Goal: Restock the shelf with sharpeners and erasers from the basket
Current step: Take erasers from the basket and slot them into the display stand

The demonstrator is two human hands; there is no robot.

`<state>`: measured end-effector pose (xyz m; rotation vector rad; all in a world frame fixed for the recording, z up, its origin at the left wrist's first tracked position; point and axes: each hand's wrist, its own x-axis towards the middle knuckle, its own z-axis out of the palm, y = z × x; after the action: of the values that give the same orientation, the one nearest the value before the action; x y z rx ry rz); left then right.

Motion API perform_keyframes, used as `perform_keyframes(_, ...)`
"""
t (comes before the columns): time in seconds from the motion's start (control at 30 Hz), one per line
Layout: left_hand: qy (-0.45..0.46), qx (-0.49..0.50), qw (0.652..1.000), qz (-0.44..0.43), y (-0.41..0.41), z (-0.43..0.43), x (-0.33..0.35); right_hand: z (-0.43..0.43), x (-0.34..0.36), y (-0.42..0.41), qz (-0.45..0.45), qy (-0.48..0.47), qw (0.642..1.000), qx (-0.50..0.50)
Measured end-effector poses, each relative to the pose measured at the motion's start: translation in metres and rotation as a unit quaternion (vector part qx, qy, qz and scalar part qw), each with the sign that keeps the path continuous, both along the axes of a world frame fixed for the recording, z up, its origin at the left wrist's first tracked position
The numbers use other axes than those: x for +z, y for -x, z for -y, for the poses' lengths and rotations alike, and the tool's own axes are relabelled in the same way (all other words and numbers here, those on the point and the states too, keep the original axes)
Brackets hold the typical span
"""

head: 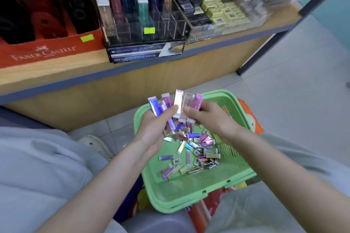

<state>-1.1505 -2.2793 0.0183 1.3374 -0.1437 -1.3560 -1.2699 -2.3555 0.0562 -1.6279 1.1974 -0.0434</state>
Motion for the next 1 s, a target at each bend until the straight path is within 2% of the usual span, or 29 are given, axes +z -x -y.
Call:
perform_keyframes(0.2,0.019,-0.037,0.999,0.026,-0.017,-0.009,0.019,-0.005,0.013,-0.012,0.007,0.101,0.995,-0.025)
perform_keyframes(0.33,0.024,-0.043,0.996,0.079,-0.029,-0.011,0.034,-0.01,0.023,-0.027,0.026,0.185,0.982,0.003)
perform_keyframes(0.5,0.022,-0.034,0.993,0.113,-0.056,-0.008,0.049,-0.014,0.043,-0.051,0.124,0.156,0.98,0.01)
perform_keyframes(0.7,0.065,-0.026,0.99,0.123,-0.085,-0.004,0.071,-0.005,0.068,-0.076,0.155,0.173,0.972,0.021)
perform_keyframes(0.83,0.088,0.001,0.99,0.109,-0.105,-0.005,0.085,0.012,0.09,-0.101,0.204,0.195,0.959,-0.033)
perform_keyframes(1.0,0.106,0.08,0.989,0.069,-0.131,-0.005,0.09,0.048,0.107,-0.143,0.179,0.272,0.944,-0.055)
